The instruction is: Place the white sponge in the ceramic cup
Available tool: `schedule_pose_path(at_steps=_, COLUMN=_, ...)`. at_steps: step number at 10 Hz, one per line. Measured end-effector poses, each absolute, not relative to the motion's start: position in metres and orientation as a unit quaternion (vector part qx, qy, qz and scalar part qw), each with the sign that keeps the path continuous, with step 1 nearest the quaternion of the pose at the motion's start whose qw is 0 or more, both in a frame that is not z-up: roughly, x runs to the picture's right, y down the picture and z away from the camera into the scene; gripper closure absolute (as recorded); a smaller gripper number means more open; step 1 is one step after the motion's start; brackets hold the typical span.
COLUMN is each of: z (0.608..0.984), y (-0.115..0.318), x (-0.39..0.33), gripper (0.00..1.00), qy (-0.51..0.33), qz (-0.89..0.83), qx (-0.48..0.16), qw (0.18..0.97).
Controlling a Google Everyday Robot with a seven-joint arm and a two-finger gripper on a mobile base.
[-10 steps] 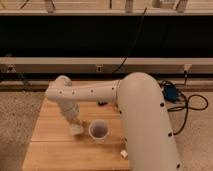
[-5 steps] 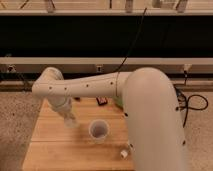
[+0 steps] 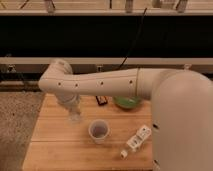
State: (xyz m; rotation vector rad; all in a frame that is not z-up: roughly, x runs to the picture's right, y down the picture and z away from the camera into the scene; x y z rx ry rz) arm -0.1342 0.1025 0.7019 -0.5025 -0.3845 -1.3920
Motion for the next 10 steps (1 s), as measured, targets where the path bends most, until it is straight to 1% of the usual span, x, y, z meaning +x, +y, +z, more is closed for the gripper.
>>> schedule_pose_path(at_steps=5, z=0.690, y=0.105, x=-0.082, gripper=1.00, qy=-0.158, qz=-0.593, qx=-0.221, qw=0.758)
schedule_pose_path(at_steps=8, z=0.684, y=0.123, x=-0.053, gripper=0.99, qy=-0.153, qz=-0.568, qx=-0.233, qw=0.774)
schedule_pose_path(at_steps=9, z=0.685, y=0.130, x=-0.047, gripper=0.92, qy=-0.153, qz=-0.561, qx=-0.239, qw=0.778)
schedule_pose_path(at_steps=10, z=0.687, y=0.134, x=-0.039, gripper=0.82, qy=-0.149, qz=-0.553, qx=-0.244, qw=0.783)
